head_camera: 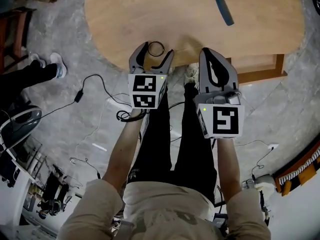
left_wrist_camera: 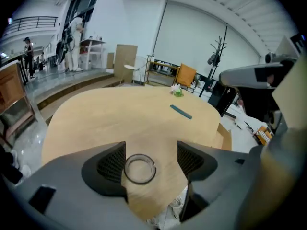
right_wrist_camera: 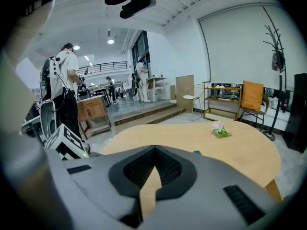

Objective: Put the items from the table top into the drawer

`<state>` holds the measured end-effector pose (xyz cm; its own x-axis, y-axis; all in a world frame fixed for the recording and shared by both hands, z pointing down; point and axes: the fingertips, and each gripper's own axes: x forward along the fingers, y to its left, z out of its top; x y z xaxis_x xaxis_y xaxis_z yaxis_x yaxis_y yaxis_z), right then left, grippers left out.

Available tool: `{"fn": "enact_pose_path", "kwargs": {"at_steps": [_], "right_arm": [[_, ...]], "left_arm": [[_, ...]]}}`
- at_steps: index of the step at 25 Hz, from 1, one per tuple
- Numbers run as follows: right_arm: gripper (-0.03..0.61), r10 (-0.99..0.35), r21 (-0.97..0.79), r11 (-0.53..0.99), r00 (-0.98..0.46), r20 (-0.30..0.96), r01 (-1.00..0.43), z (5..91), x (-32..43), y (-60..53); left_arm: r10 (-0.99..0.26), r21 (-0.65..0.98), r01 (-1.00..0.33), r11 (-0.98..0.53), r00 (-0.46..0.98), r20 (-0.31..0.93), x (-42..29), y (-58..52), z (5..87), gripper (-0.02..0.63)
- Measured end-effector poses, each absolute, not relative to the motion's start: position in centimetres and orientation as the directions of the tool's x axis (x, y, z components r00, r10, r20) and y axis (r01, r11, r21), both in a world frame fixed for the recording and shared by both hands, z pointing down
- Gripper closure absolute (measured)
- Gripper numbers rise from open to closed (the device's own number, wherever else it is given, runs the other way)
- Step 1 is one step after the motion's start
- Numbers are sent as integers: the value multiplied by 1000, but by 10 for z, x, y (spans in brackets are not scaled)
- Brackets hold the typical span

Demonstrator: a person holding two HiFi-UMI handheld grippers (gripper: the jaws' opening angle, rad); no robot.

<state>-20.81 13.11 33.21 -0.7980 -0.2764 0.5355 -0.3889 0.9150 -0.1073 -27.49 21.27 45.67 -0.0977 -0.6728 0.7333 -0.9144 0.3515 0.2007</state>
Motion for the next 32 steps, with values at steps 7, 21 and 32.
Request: {"fn": "enact_pose_path", "kwargs": {"at_steps": [7, 21, 32], "right_arm": [[572, -243, -118, 921, -785, 569, -371, 350, -198, 140], [572, -211, -131, 930, -791, 574, -343, 356, -196, 147], [573, -242, -135, 919, -801, 547, -370, 342, -190, 135]], "left_arm": [[-586, 155, -902, 403, -125, 800, -279, 229, 507, 299], [-540, 62, -926, 372, -162, 826, -286, 233, 517, 344], [-761, 45, -944, 328, -235, 605, -292, 168, 391, 348]]}}
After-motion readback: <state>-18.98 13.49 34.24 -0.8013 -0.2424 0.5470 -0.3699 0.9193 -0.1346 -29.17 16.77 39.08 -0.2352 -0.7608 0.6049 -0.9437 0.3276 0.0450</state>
